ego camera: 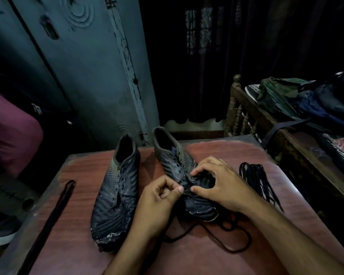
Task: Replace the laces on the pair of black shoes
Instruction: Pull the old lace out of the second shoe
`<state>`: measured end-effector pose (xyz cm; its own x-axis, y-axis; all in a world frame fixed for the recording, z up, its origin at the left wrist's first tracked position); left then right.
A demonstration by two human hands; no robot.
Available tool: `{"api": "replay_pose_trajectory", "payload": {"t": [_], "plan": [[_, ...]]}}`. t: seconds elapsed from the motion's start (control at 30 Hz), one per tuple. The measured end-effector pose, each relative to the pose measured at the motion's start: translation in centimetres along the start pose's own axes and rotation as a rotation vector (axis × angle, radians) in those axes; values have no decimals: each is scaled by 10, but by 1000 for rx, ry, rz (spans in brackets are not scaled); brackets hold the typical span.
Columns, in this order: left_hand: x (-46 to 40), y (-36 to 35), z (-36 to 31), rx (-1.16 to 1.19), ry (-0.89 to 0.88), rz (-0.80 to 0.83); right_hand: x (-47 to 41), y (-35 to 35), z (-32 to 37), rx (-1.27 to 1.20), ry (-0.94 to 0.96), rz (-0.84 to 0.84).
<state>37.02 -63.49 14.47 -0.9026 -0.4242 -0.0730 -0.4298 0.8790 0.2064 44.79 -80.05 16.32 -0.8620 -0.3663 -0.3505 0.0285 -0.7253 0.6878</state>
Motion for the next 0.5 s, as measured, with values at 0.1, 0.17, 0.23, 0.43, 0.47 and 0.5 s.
{"api": "replay_pose_trajectory", "payload": {"t": [0.1,0.17,0.23,0.43,0.47,0.5], "plan": [[2,-6,-1,153,65,52,1,1,2,-16,-1,-8],[3,-7,-1,180,68,56,1,4,5,-8,-3,-33],[2,-5,-5,178,51,45,3,6,10,54,19,-51],[2,-2,-7,261,101,-22,6,6,22,200,98,-83],[4,-3,-7,295,125,-23,6,5,22,211,98,-82],[6,-5,-7,336,153,-15,6,5,21,228,95,-82]]}}
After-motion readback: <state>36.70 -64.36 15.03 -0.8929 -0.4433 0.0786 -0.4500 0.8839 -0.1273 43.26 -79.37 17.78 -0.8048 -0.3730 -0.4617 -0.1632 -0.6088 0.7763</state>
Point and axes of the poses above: each hand's wrist, its own x-axis away from the middle knuckle, its own y-axis out of the back of the hand, z = x × y, the point moved 7 cm from there along -x, towards the middle knuckle, and after that the axes turned 11 degrees about -z, right-handed, at the moved point
